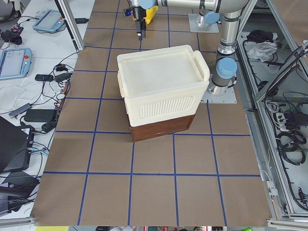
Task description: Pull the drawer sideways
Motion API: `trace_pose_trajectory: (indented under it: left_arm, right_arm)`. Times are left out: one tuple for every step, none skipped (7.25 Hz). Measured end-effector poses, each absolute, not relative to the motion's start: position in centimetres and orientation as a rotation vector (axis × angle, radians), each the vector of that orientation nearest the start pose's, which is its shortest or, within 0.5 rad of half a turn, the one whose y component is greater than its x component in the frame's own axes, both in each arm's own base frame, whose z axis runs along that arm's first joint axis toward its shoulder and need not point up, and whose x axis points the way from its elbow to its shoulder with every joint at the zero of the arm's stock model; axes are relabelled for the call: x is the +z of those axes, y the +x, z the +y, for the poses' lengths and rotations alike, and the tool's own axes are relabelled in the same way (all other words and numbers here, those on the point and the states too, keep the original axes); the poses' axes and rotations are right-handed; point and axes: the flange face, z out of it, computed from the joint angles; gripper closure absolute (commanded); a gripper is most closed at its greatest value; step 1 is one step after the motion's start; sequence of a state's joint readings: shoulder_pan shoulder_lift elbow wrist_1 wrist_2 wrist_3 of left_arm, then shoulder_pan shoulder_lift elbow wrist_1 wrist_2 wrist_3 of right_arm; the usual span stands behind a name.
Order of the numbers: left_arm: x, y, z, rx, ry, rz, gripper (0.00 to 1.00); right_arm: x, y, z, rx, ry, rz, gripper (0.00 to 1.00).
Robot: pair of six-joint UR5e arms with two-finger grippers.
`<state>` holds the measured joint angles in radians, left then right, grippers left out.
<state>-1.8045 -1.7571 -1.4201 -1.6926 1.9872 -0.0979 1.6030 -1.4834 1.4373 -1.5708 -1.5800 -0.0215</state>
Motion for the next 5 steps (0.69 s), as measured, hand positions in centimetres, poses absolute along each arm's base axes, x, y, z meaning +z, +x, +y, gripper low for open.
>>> trace_pose_trajectory:
  left_arm:
    - [48.9, -21.6, -50.2, 0.055, 0.239, 2.785, 0.02]
    - [51.1, -21.0, -48.8, 0.01, 0.229, 2.864, 0.02]
    - [52.8, -19.9, -47.7, -0.025, 0.22, 2.932, 0.03]
    - [53.9, -18.2, -47.0, -0.045, 0.208, 2.985, 0.03]
    - [54.3, -16.4, -46.7, -0.064, 0.17, 3.026, 0.02]
  right_arm:
    - [50.9, 14.9, -52.9, -0.073, -0.084, 3.149, 0.0]
    - [50.9, 14.9, -52.9, -0.073, -0.084, 3.149, 0.0]
    - [50.9, 14.9, -52.9, -0.073, -0.084, 3.149, 0.0]
    - [50.9, 14.9, -52.9, -0.073, -0.084, 3.149, 0.0]
    - [50.9, 14.9, -52.9, -0.073, -0.084, 3.149, 0.0]
